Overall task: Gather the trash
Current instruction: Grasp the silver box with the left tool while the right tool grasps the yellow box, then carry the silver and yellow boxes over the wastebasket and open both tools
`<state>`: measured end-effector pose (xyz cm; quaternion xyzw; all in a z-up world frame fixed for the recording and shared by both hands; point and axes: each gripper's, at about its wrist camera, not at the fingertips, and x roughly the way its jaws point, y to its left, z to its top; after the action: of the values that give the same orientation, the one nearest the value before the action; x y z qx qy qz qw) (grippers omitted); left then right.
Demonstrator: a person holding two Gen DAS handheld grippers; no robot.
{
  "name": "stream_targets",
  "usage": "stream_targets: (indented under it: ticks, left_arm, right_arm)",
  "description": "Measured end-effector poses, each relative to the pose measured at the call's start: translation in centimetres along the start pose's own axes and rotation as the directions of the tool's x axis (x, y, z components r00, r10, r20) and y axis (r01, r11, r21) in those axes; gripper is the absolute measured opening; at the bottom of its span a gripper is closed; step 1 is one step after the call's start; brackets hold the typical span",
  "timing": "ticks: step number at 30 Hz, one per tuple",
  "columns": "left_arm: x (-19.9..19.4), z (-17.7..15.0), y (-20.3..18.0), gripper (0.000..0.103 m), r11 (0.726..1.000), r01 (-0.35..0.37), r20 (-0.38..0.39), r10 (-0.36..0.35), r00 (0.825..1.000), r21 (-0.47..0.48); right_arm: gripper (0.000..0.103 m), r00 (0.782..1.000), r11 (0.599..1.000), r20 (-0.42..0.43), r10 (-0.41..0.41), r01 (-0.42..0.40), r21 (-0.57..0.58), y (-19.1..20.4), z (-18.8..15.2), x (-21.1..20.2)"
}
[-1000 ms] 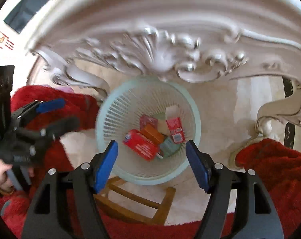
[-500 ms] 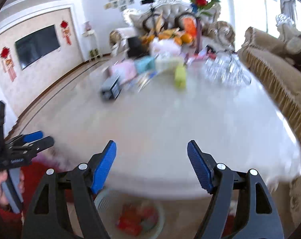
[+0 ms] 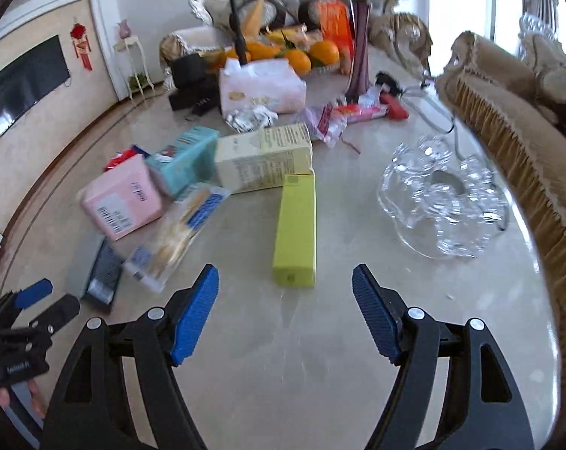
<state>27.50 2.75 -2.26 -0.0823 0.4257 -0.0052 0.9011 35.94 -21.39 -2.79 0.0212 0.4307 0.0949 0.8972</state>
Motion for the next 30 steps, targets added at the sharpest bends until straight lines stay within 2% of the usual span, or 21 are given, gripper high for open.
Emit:
stream_targets:
  ticks: [7,13,17,19,20,21,22,23,25,27,30]
  left_arm:
    - [3.1,0.9,-0.7,0.094,0.999,-0.02,-0.043,0.022,0.999,0.03]
    - [3.7,1.2,-0.7,0.094,0.999,-0.042,-0.05,0.044,0.998,0.034]
    - [3.9,1.3,-0.8,0.094,0.994,-0.093,-0.059,0.096,0.994,0.048]
    - [3.9,1.4,-0.8,0.094,0.995,-0.088,-0.058,0.09,0.994,0.045]
    - [3.8,1.4,-0.8,0.093,0.997,-0.062,-0.055,0.064,0.996,0.048]
    - [3.8,1.5,-0.9,0.089,0.997,-0.051,-0.053,0.054,0.997,0.057]
    - [3.8,1.5,-1.0,0.071,0.996,-0.054,-0.048,0.058,0.997,0.078]
    - [3.5,1.5,-1.0,0.039,0.993,-0.062,-0.037,0.066,0.997,0.098]
    - [3.4,1.7,-0.5,0.041,0.997,-0.021,-0.049,0.025,0.998,0.079]
    - [3.1,1.9,0.4,0.041,0.998,0.042,-0.072,-0.039,0.997,0.038]
    - [2.0,1.5,1.1,0.041,0.999,0.03,-0.052,-0.028,0.998,0.031]
  right_arm:
    - [0.07,0.999,1.0,-0.043,-0.031,0.03,-0.008,-0.3,1.3,2.9]
    - [0.07,0.998,0.999,-0.057,-0.035,0.035,0.0,-0.4,1.5,3.9]
    - [0.07,0.997,0.999,-0.066,-0.036,0.036,0.001,-0.5,1.5,4.4]
    - [0.069,0.997,0.999,-0.069,-0.036,0.035,-0.008,-0.4,1.5,4.4]
    - [0.066,0.997,0.999,-0.072,-0.04,0.039,-0.015,-0.3,1.5,4.3]
    - [0.049,0.996,0.999,-0.073,-0.044,0.043,-0.017,-0.2,1.4,4.1]
    - [0.029,0.997,1.0,-0.077,-0.027,0.027,-0.004,-0.3,1.4,4.0]
    - [0.028,0.996,1.0,-0.087,0.005,-0.003,0.024,-0.5,1.4,3.8]
    - [0.028,0.995,0.997,-0.089,0.041,-0.036,0.061,-0.8,1.1,3.3]
    - [0.028,0.997,0.998,-0.068,0.025,-0.022,0.05,-0.6,0.6,2.4]
    - [0.028,0.998,0.998,-0.052,0.046,-0.043,0.042,-0.2,-0.3,0.9]
